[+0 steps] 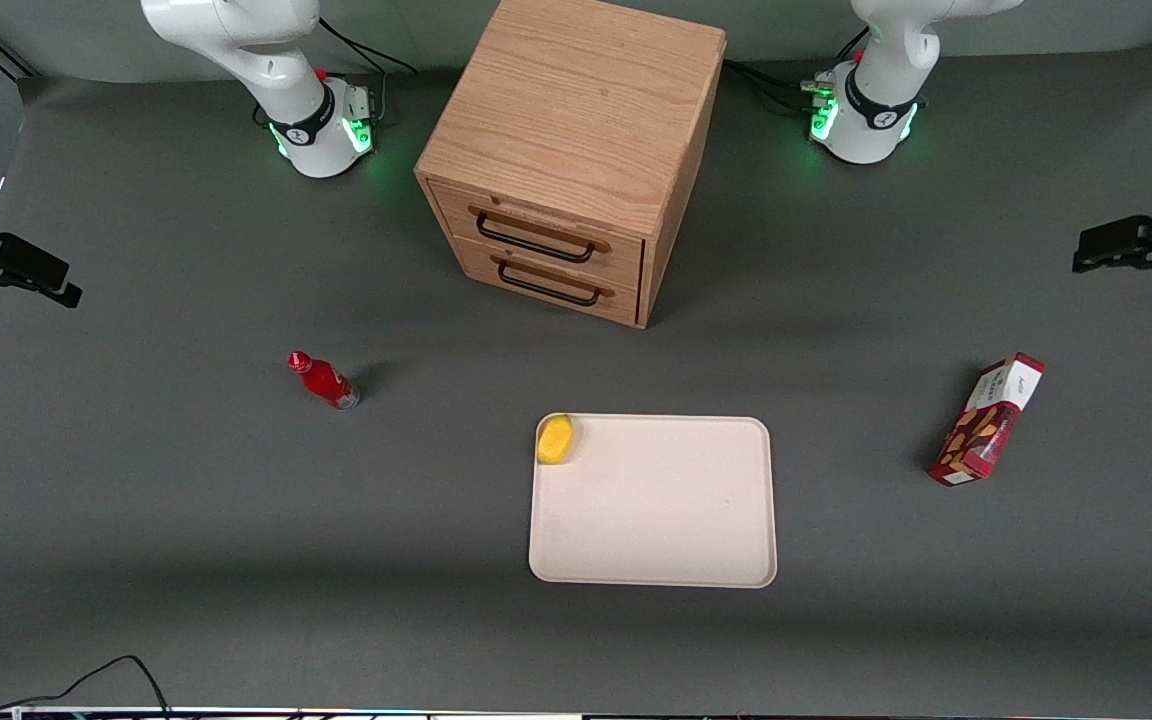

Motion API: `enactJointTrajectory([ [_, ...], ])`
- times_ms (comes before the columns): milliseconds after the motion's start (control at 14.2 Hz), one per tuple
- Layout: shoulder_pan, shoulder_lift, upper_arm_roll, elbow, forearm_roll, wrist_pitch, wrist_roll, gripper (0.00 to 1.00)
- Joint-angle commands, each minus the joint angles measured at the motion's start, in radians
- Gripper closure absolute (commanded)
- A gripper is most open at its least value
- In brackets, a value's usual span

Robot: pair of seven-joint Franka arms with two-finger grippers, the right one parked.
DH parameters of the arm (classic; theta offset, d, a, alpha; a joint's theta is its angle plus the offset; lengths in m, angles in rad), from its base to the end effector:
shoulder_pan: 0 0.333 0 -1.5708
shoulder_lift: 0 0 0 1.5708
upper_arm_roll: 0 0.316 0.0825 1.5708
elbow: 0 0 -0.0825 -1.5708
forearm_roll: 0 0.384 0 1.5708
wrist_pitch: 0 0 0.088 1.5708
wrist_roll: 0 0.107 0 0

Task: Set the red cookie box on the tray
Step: 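Move the left gripper down over the red tartan shortbread box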

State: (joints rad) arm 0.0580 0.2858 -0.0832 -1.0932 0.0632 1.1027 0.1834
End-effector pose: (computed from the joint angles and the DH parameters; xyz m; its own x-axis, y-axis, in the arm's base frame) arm 0.5848 0.0030 0.6407 0.9445 -0.1811 -0.2741 -0.1851 -0.9827 0.0116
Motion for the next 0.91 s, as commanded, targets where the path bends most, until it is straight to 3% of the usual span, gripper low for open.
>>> enactJointTrajectory([
  [0,-0.003,0.001,-0.003,0.050,0.012,-0.046,-0.015,0.00],
  [211,-0.003,-0.001,0.002,0.027,0.026,-0.034,-0.019,0.00],
  [351,0.011,-0.007,0.013,-0.078,0.021,0.035,0.034,0.00],
  [632,0.011,-0.043,0.103,-0.484,0.030,0.433,0.350,0.00],
  [842,0.013,-0.043,0.131,-0.764,0.029,0.806,0.441,0.00],
])
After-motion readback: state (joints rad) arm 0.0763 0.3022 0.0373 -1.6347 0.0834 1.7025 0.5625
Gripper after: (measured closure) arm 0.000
